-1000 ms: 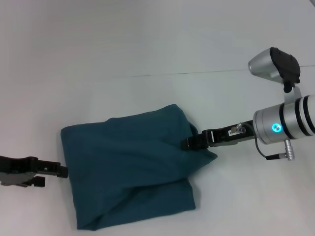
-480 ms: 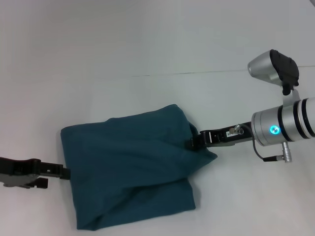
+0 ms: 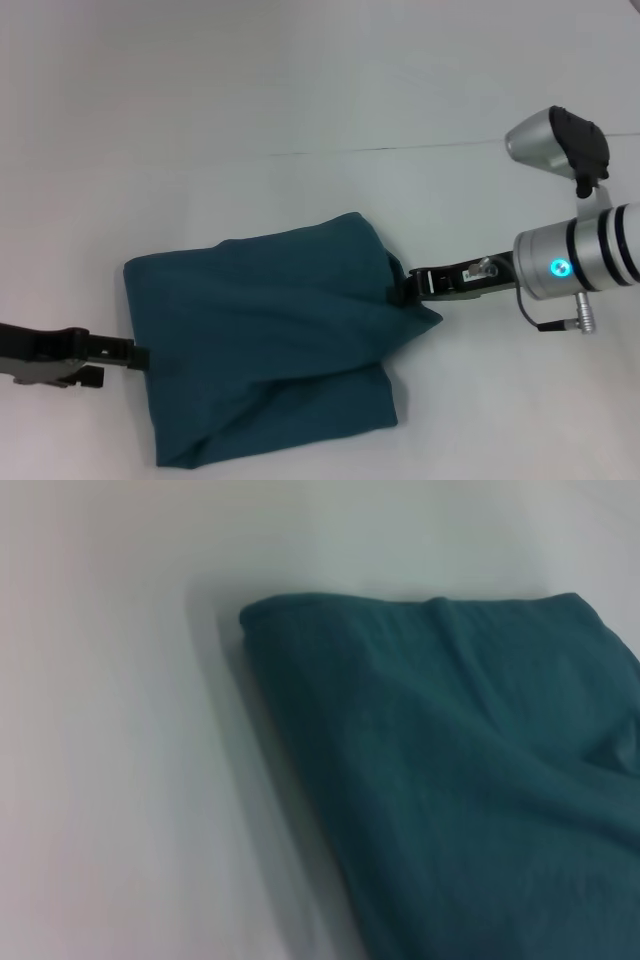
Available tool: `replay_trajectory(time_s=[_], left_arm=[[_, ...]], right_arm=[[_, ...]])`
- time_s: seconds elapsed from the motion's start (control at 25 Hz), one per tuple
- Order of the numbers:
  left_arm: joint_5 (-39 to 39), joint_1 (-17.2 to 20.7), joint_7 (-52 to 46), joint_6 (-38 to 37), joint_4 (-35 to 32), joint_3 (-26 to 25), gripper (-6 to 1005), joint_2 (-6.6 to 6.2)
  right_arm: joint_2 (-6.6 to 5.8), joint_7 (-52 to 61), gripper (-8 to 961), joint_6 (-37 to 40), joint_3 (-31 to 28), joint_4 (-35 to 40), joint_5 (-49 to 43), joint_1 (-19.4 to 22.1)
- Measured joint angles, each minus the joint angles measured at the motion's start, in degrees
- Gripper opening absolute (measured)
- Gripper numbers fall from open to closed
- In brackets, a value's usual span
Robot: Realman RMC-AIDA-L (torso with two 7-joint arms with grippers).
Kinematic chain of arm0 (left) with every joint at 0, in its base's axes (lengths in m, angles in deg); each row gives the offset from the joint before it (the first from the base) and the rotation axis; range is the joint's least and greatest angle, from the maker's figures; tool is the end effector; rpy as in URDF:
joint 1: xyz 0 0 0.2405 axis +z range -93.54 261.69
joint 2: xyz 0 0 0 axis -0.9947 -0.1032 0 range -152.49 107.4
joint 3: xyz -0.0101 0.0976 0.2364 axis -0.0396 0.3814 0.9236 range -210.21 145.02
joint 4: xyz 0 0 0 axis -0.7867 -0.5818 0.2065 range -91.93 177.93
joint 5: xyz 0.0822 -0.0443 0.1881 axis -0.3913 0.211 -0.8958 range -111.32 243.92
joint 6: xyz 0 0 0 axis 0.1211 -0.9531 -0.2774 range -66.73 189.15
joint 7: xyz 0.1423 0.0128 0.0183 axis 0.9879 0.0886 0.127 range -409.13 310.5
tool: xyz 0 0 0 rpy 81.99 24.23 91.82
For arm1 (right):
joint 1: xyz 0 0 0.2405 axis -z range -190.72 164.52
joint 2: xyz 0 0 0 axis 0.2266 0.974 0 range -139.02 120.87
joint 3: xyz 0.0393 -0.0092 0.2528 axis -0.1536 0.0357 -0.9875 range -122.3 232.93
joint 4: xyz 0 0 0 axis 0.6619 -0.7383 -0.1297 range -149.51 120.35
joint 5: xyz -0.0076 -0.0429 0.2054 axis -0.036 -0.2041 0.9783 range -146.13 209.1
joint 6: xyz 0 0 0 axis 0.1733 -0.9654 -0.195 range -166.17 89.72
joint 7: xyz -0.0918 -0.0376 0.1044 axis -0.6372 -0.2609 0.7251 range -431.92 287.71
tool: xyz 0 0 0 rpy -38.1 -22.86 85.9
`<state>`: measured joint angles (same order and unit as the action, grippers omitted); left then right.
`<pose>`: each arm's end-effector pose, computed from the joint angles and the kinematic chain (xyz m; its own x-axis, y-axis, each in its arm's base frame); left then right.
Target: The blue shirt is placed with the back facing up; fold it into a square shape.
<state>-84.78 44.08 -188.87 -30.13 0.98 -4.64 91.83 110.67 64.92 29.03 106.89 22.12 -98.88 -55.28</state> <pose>-0.2937 0.3541 0.0429 0.1737 0.9661 0.1909 0.9826 -0.1573 -0.0985 0.2367 0.3943 -0.0380 0.3692 -0.8770 -0.3076 -0.9293 -0.3458 -0.1296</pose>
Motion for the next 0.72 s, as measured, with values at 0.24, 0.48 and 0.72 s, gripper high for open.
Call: replay_trajectory(time_s=[0.24, 0.48, 0.72], left_arm=[[-0.10, 0.05, 0.12, 0.10, 0.17, 0.00, 857, -0.01], [-0.01, 0.06, 0.22, 0.29, 0.44, 0.49, 857, -0.04], [-0.01, 0.03, 0.58, 0.35, 0.53, 0.52, 857, -0.01]], right_arm=[[-1.01, -0.26, 4, 1.74, -1.94, 1.30, 0.05, 0.61], [-2.10, -0.26, 9, 2.72, -2.74, 2.65, 0.05, 0.43], [-2.47, -1.06, 14, 1.76, -2.47, 2.68, -0.11, -0.73]])
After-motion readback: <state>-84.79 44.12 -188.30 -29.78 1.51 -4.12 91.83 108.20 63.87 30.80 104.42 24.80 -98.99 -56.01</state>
